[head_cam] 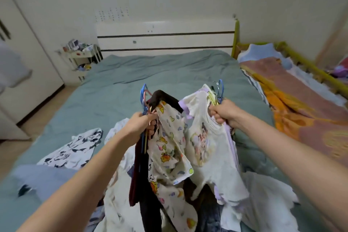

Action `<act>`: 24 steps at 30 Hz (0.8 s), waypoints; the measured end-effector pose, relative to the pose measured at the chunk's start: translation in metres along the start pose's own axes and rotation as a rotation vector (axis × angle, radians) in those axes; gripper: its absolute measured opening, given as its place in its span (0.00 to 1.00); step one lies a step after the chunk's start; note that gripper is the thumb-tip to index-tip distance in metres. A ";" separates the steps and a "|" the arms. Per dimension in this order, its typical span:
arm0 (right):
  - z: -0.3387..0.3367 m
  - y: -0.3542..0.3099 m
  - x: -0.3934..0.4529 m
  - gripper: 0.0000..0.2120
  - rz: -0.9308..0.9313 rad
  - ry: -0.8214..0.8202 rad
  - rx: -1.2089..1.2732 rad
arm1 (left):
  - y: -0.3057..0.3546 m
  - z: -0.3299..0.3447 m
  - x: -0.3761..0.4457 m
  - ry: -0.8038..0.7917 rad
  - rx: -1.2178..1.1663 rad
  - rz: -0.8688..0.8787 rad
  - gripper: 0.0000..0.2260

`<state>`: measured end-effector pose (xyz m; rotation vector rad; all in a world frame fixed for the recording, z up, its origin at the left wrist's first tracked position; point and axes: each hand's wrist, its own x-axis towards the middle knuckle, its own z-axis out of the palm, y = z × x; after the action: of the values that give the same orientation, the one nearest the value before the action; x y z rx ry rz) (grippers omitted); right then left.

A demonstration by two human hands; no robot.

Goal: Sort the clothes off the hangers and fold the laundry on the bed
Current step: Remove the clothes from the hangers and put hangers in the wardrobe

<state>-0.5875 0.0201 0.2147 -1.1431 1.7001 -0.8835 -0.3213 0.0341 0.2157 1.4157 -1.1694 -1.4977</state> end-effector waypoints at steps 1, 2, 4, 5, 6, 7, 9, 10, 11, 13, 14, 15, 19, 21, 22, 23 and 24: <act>-0.002 0.004 0.000 0.17 0.014 -0.030 -0.003 | -0.003 0.002 -0.002 0.004 -0.004 -0.013 0.13; -0.004 0.007 -0.002 0.18 0.022 -0.035 0.009 | -0.008 0.004 -0.003 0.012 -0.007 -0.026 0.13; -0.012 0.018 -0.005 0.17 0.042 -0.016 -0.005 | -0.016 0.010 -0.005 0.013 0.000 -0.053 0.13; -0.018 0.026 -0.006 0.17 0.027 0.025 -0.080 | -0.021 0.013 -0.004 0.002 0.005 -0.069 0.14; -0.026 0.032 -0.010 0.16 0.009 0.084 -0.158 | -0.025 0.017 -0.004 -0.008 0.012 -0.083 0.14; -0.036 0.039 -0.013 0.14 -0.004 0.163 -0.241 | -0.029 0.021 -0.003 -0.009 0.013 -0.091 0.14; -0.062 0.051 -0.024 0.08 0.000 0.317 -0.392 | -0.033 0.033 -0.001 -0.004 0.013 -0.098 0.14; -0.076 0.057 -0.029 0.09 0.009 0.381 -0.454 | -0.034 0.040 -0.001 -0.008 0.024 -0.098 0.13; -0.092 0.062 -0.035 0.11 0.025 0.430 -0.511 | -0.035 0.047 0.000 -0.014 0.035 -0.097 0.12; -0.119 0.070 -0.053 0.14 0.101 0.521 -0.634 | -0.039 0.060 0.003 -0.036 0.055 -0.094 0.11; -0.129 0.072 -0.063 0.14 0.149 0.560 -0.691 | -0.041 0.066 0.006 -0.058 0.060 -0.093 0.11; -0.138 0.076 -0.070 0.14 0.187 0.592 -0.730 | -0.044 0.073 0.009 -0.083 0.062 -0.093 0.10; -0.146 0.098 -0.078 0.17 0.220 0.626 -0.732 | -0.059 0.108 0.020 -0.128 0.143 -0.100 0.11; -0.140 0.128 -0.068 0.15 0.290 0.587 -0.721 | -0.071 0.126 0.027 -0.149 0.161 -0.115 0.12; -0.137 0.148 -0.061 0.13 0.339 0.565 -0.711 | -0.079 0.134 0.032 -0.172 0.158 -0.134 0.12; -0.133 0.170 -0.052 0.13 0.388 0.546 -0.693 | -0.088 0.142 0.039 -0.199 0.145 -0.157 0.13; -0.129 0.191 -0.044 0.12 0.426 0.532 -0.671 | -0.098 0.149 0.047 -0.218 0.127 -0.182 0.13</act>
<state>-0.7596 0.1339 0.1026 -0.9223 2.6856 -0.3543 -0.4680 0.0366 0.1031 1.5050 -1.3158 -1.7674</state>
